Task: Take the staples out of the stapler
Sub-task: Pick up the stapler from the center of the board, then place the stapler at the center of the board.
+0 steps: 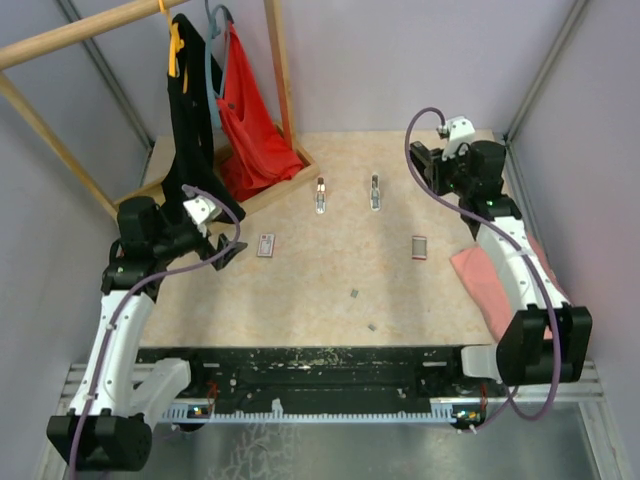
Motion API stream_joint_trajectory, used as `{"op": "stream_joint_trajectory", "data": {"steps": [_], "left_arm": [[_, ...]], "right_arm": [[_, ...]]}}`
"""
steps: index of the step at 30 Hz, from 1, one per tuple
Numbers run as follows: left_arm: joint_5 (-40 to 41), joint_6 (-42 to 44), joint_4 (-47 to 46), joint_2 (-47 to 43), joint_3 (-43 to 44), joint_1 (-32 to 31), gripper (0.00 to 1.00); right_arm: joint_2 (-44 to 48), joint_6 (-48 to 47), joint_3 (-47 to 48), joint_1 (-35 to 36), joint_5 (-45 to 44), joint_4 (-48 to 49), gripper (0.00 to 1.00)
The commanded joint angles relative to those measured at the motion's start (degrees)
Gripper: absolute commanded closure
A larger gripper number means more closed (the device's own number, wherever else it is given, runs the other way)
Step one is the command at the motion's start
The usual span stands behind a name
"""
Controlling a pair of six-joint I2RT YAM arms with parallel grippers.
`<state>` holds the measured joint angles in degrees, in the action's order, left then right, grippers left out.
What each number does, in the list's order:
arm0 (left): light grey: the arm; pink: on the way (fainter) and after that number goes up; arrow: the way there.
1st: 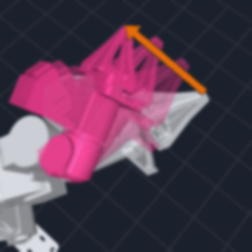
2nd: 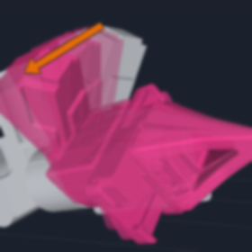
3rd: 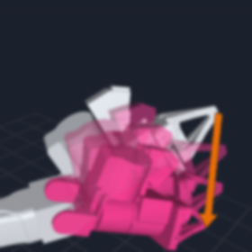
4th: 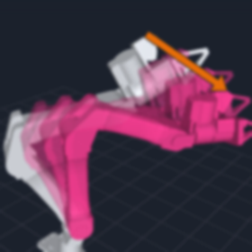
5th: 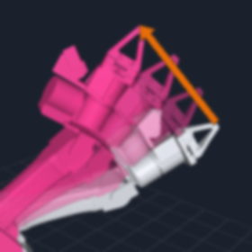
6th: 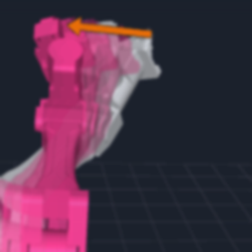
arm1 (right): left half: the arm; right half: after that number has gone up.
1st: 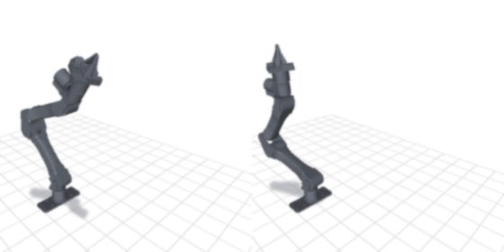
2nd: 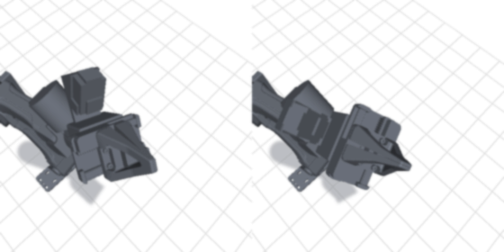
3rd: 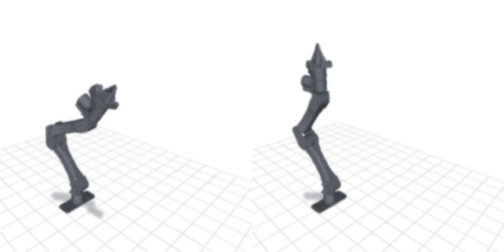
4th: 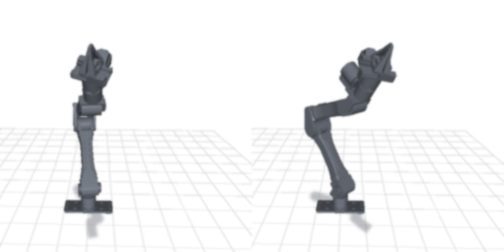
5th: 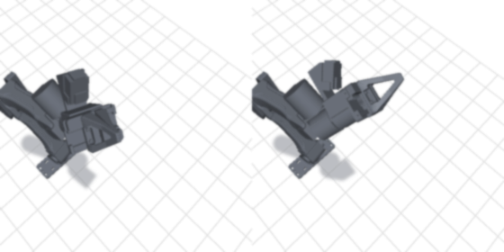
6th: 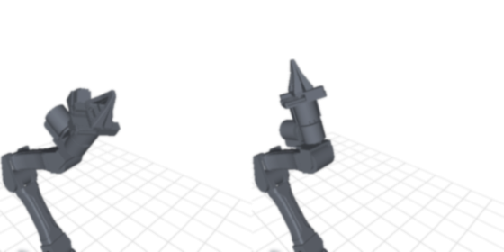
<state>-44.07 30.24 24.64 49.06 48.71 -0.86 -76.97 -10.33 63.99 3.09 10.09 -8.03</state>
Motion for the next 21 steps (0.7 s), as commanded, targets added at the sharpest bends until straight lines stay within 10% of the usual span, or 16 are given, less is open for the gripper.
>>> {"op": "stream_joint_trajectory", "data": {"steps": [1, 21], "left_arm": [[-6.92, 2.88, 1.20, 2.42, 4.26, 0.20, 0.01], [-20.64, 8.61, 1.90, 6.32, 5.23, -0.43, 0.01]], "right_arm": [[6.68, -2.25, -0.51, 0.80, 10.32, 3.02, 1.00], [0.93, -21.93, -9.01, 21.82, 33.33, 6.36, 1.00]]}}
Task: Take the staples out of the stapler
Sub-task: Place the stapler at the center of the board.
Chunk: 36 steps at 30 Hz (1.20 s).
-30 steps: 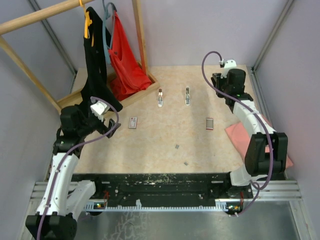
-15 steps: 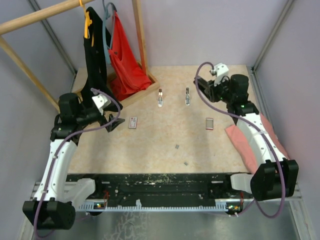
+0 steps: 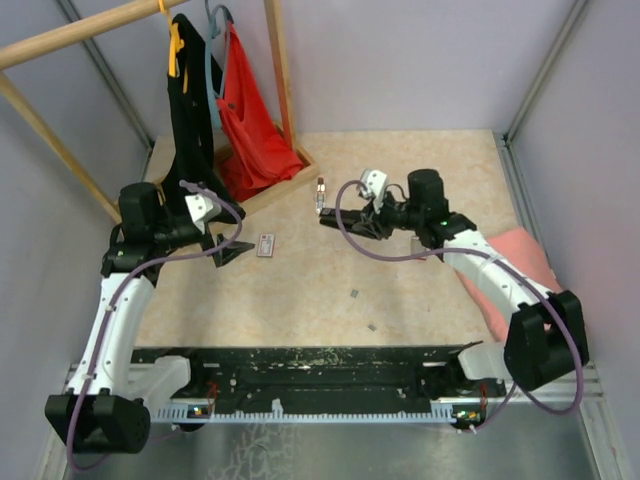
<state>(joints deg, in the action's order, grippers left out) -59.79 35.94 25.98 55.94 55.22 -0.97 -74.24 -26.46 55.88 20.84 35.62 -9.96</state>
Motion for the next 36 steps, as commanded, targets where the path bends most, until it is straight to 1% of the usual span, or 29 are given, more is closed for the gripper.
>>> {"op": "stream_joint_trajectory", "data": {"steps": [1, 3, 6, 13, 18, 24, 29, 31, 36], "left_arm": [[-5.16, 3.62, 0.57, -0.47, -1.74, -0.41, 0.01], [-5.41, 5.04, 0.57, -0.17, -2.61, -0.60, 0.01], [-5.78, 6.41, 0.69, 0.84, -3.62, -0.80, 0.01], [-5.75, 10.24, 0.62, 3.02, -6.31, -2.34, 0.01], [-4.73, 10.66, -0.14, 4.55, -7.53, -3.79, 0.01], [-2.80, 9.88, -1.91, 5.05, -9.15, -5.79, 0.01], [-1.70, 9.00, -2.96, 5.22, -10.10, -7.38, 0.01], [-1.29, 8.80, -3.20, 5.36, -10.26, -7.91, 0.01], [-0.20, 8.79, -3.22, 5.75, -10.26, -9.08, 0.01]], "right_arm": [[-2.70, -6.89, -1.58, 5.32, 8.08, 9.21, 1.00], [-4.73, -8.41, -2.54, 7.29, 9.00, 10.84, 1.00], [-8.42, -8.06, -3.44, 9.17, 11.77, 15.14, 1.00], [-17.89, -9.73, -0.82, 12.38, 15.95, 19.28, 1.00], [-23.57, -9.56, 0.68, 13.81, 16.11, 21.68, 1.00], [-27.24, -9.06, 1.32, 14.48, 15.43, 23.40, 1.00], [-27.87, -8.92, -0.41, 15.05, 14.31, 26.09, 1.00], [-28.25, -9.12, -0.64, 15.08, 13.93, 26.19, 0.94], [-29.20, -10.12, -0.47, 15.12, 13.37, 25.43, 0.89]]}}
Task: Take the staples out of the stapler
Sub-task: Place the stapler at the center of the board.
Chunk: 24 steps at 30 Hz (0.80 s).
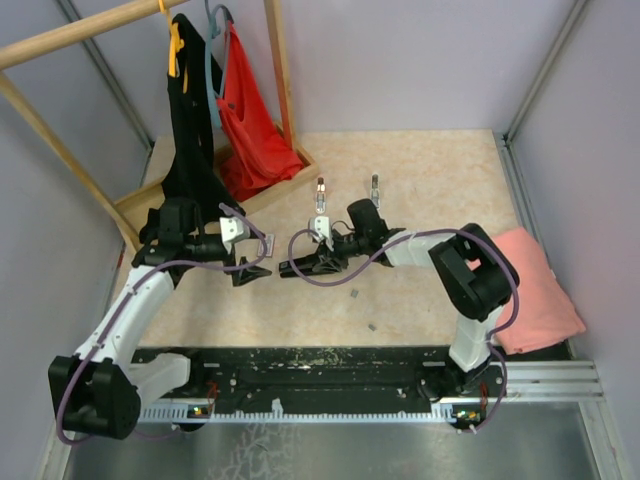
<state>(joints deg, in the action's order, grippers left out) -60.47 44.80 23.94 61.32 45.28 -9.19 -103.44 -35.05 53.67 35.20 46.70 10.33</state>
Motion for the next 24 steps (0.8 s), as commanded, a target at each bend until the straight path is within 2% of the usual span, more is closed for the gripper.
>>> {"op": "stream_joint_trajectory", "data": {"steps": [1, 8, 24], "left_arm": [[0.66, -0.03, -1.18, 0.46, -0.24, -1.05, 0.01], [1.54, -0.02, -1.18, 0.90, -0.01, -2.00, 0.01], [4.10, -0.72, -1.18, 4.16, 2.03, -4.10, 0.01]], "right_arm": [[-0.15, -1.65, 1.81, 0.75, 2.22, 5.08, 0.88], [-1.15, -2.55, 2.22, 0.75, 1.43, 3.87, 0.85], [-2.64, -4.41, 2.62, 0.75, -0.84, 1.90, 0.57]]}}
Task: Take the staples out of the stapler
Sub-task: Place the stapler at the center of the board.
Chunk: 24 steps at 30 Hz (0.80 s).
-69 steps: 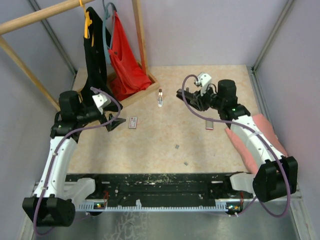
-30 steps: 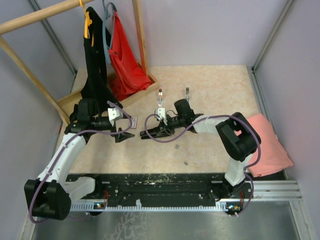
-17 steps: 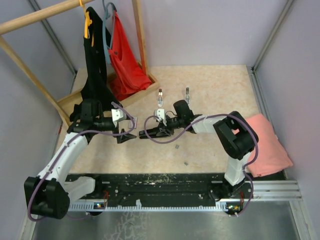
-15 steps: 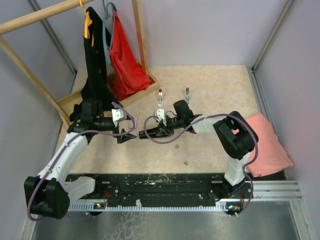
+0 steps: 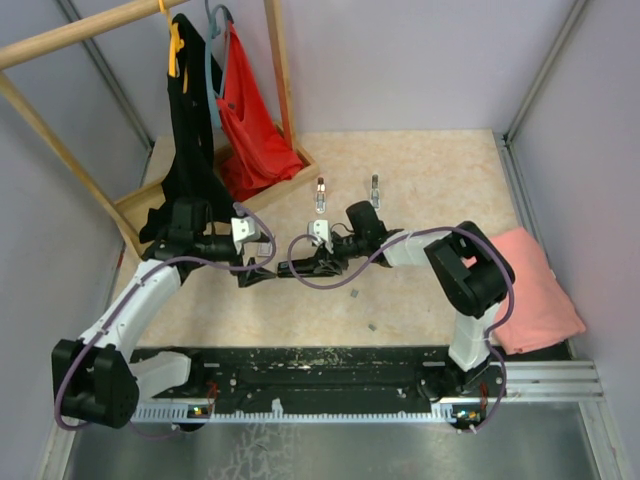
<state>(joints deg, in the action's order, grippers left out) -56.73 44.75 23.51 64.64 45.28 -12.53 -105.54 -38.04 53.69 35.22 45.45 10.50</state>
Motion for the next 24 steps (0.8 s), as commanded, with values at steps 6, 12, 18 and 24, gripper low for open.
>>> {"op": "stream_joint_trajectory", "data": {"steps": [6, 12, 18, 24], "left_arm": [[3.10, -2.01, -2.52, 1.98, 2.53, -3.02, 0.01], [11.25, -3.10, -6.60, 5.42, 3.24, -6.82, 0.01], [14.18, -1.60, -6.89, 12.52, 7.35, -9.93, 0.00], [19.53, -1.11, -6.40, 21.10, 13.01, -14.90, 0.00]], "right_arm": [[1.15, -1.54, 3.75, 0.73, -0.39, -0.77, 0.41], [7.19, 1.38, 5.54, -1.47, 0.08, -4.76, 0.27], [15.09, 11.23, 6.08, -11.17, 6.63, -5.65, 0.17], [20.68, 17.07, 2.03, -18.31, 10.75, -3.53, 0.16]]}}
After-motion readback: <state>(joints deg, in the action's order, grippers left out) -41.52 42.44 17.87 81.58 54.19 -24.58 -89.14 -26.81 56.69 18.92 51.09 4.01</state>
